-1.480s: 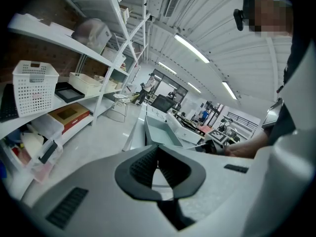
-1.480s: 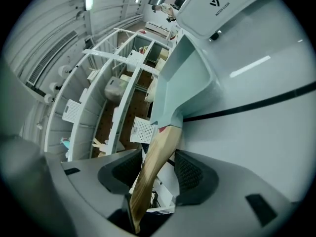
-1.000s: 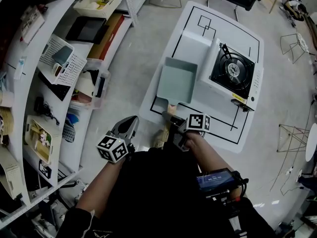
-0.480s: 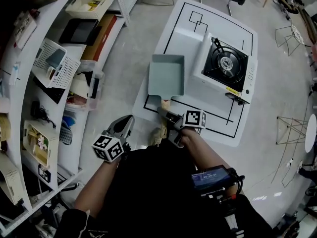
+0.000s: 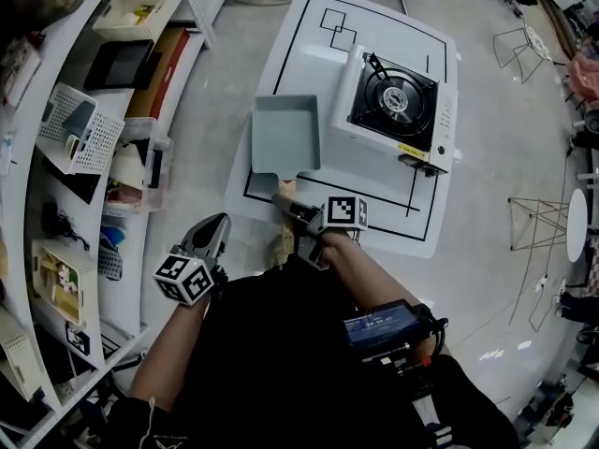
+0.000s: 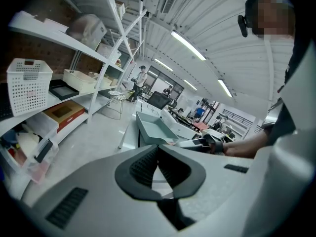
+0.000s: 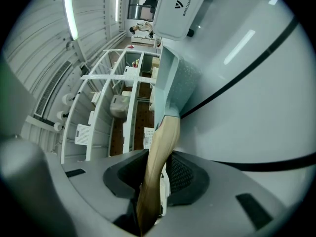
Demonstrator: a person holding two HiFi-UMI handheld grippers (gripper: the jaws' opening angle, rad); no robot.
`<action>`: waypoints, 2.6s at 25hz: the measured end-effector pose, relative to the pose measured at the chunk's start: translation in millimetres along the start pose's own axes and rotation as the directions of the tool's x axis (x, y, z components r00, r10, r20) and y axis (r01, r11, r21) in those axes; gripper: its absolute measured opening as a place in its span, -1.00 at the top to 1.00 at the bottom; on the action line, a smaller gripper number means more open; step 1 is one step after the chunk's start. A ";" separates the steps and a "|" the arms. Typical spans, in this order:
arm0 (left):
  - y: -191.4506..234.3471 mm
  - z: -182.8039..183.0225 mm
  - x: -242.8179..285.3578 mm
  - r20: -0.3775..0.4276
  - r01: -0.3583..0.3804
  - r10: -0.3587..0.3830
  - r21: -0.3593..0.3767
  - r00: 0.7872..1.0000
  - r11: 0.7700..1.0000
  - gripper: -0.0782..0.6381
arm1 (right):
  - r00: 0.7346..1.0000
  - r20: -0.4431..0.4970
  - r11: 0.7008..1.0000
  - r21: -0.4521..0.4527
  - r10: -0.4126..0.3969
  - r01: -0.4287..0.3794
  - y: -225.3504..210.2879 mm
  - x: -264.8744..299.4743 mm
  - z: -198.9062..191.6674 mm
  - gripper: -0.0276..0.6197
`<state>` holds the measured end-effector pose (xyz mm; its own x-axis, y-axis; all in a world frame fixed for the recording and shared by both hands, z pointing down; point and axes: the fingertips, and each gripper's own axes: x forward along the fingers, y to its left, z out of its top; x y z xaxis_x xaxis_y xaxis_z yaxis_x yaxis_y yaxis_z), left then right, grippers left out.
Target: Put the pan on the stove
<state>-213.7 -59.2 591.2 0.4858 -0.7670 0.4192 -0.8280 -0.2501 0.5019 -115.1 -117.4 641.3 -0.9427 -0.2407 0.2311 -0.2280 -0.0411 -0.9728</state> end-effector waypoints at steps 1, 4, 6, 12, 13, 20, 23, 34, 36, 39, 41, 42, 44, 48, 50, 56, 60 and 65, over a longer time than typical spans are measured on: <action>-1.0 -0.5 0.4 0.000 0.001 -0.001 0.001 1.000 1.000 0.76 | 1.000 -0.003 1.000 0.000 0.003 -0.003 0.4 -0.1 -0.7 0.53; -3.1 -1.6 0.7 0.000 0.004 -0.004 0.005 1.000 1.000 0.76 | 1.000 -0.007 1.000 -0.002 0.010 -0.010 1.3 -0.8 -2.6 0.53; -3.0 0.1 0.0 -0.001 0.002 -0.002 0.008 1.000 1.000 0.76 | 1.000 -0.007 1.000 -0.003 0.015 -0.015 2.7 -0.9 -3.6 0.53; -6.4 7.9 1.0 0.013 0.008 -0.008 0.025 1.000 1.000 0.76 | 0.999 -0.005 0.999 -0.013 0.045 -0.045 11.5 -2.6 -2.9 0.53; -6.9 7.5 0.8 0.014 0.009 -0.010 0.027 1.000 1.000 0.76 | 0.999 -0.004 0.999 -0.015 0.048 -0.048 12.6 -3.2 -3.0 0.53; -4.1 4.5 -8.2 0.043 -0.007 0.006 0.023 0.999 1.000 0.76 | 0.998 0.003 0.997 -0.045 0.066 -0.066 23.2 -8.6 -1.4 0.52; -1.4 6.2 -11.5 0.057 -0.014 0.013 0.021 0.998 1.000 0.76 | 0.997 0.008 0.995 -0.069 0.071 -0.070 29.8 -9.2 0.8 0.52; -10.9 22.4 1.2 0.074 0.004 -0.009 0.071 0.997 0.997 0.76 | 0.997 0.000 0.985 -0.149 0.083 -0.082 55.2 -13.8 22.7 0.52; -12.0 27.1 4.3 0.089 0.015 -0.021 0.067 0.996 0.998 0.76 | 0.997 0.006 0.984 -0.158 0.082 -0.080 58.4 -15.6 28.6 0.52; -14.3 32.3 8.8 0.087 0.025 -0.031 0.071 0.996 0.997 0.76 | 0.996 0.020 0.981 -0.175 0.084 -0.079 64.0 -21.5 38.5 0.51; -15.3 33.2 13.1 0.084 0.031 -0.037 0.073 0.996 0.997 0.76 | 0.996 0.031 0.979 -0.190 0.085 -0.078 67.5 -27.2 45.3 0.52; -15.8 33.4 15.4 0.083 0.035 -0.041 0.073 0.996 0.997 0.76 | 0.996 0.037 0.977 -0.196 0.086 -0.077 69.2 -30.3 48.5 0.52; -17.7 34.9 20.3 0.081 0.043 -0.049 0.075 0.996 0.996 0.76 | 0.995 0.049 0.975 -0.209 0.089 -0.077 72.7 -36.4 54.8 0.51; -24.5 39.1 30.6 0.067 0.069 -0.075 0.089 0.995 0.994 0.76 | 0.992 0.082 0.970 -0.229 0.099 -0.077 78.7 -49.5 67.5 0.51; -29.3 41.7 36.6 0.060 0.085 -0.091 0.094 0.994 0.992 0.76 | 0.990 0.101 0.969 -0.235 0.103 -0.077 81.0 -56.8 74.2 0.51; -45.6 47.9 61.3 0.043 0.135 -0.141 0.116 0.989 0.984 0.76 | 0.983 0.156 0.969 -0.239 0.099 -0.059 82.1 -81.0 92.2 0.51; -54.8 53.7 79.0 0.034 0.164 -0.170 0.130 0.985 0.978 0.76 | 0.978 0.183 0.967 -0.247 0.101 -0.054 84.4 -93.9 103.9 0.51; -75.7 59.2 104.5 0.013 0.208 -0.212 0.144 0.977 0.968 0.76 | 0.971 0.233 0.968 -0.250 0.056 0.004 80.0 -121.5 121.3 0.51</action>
<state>-116.8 -155.4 552.2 0.6466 -0.7041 0.2935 -0.7402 -0.4864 0.4642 10.7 -209.1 533.5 -0.8712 -0.4619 0.1663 -0.2859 0.2019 -0.9368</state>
